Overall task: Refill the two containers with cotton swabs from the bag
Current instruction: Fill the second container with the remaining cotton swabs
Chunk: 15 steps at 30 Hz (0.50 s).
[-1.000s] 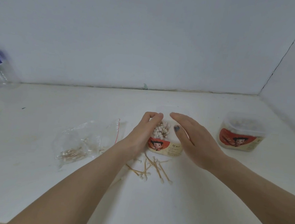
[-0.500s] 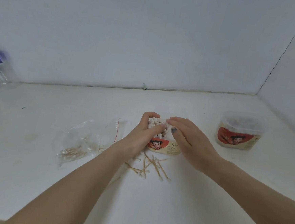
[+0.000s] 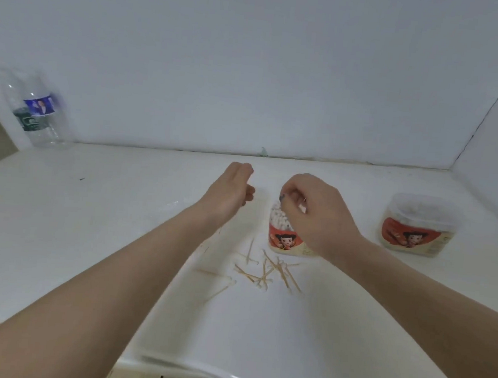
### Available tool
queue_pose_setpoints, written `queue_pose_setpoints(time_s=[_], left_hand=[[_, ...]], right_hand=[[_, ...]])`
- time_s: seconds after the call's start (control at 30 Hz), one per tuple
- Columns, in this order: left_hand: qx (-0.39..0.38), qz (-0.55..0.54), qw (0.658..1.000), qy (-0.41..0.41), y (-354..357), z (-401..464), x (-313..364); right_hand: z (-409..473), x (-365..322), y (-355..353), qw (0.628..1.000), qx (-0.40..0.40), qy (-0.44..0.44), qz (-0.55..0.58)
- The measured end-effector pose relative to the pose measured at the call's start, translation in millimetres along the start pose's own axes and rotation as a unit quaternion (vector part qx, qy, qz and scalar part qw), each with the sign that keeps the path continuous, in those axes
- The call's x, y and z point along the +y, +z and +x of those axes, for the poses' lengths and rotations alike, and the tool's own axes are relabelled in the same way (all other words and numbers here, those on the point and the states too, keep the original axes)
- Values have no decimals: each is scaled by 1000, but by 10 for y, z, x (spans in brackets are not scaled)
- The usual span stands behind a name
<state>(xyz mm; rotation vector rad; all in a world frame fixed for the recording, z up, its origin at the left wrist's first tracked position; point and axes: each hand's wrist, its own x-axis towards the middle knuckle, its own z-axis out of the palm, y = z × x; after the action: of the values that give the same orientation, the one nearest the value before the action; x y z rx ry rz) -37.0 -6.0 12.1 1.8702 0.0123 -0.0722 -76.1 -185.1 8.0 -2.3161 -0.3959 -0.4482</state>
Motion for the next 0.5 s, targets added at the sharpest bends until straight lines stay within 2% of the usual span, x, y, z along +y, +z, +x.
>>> queue_pose_setpoints(time_s=[0.13,0.27,0.37,0.5], left_hand=[[112,81,990,27,-365,-92,-53],[216,211,952,46,-698,-178,-366],[249,227,940,-62,-882,-164,-625],[236,158,929,-238,-1027,-166,-902]], right_hand=[[-10,-320,210,984,-124,97,87],[-17,-402,515,957,-209,168,111],[32,-386,709,944,-234,196,123],[52,-443,841,960,-228,149,67]])
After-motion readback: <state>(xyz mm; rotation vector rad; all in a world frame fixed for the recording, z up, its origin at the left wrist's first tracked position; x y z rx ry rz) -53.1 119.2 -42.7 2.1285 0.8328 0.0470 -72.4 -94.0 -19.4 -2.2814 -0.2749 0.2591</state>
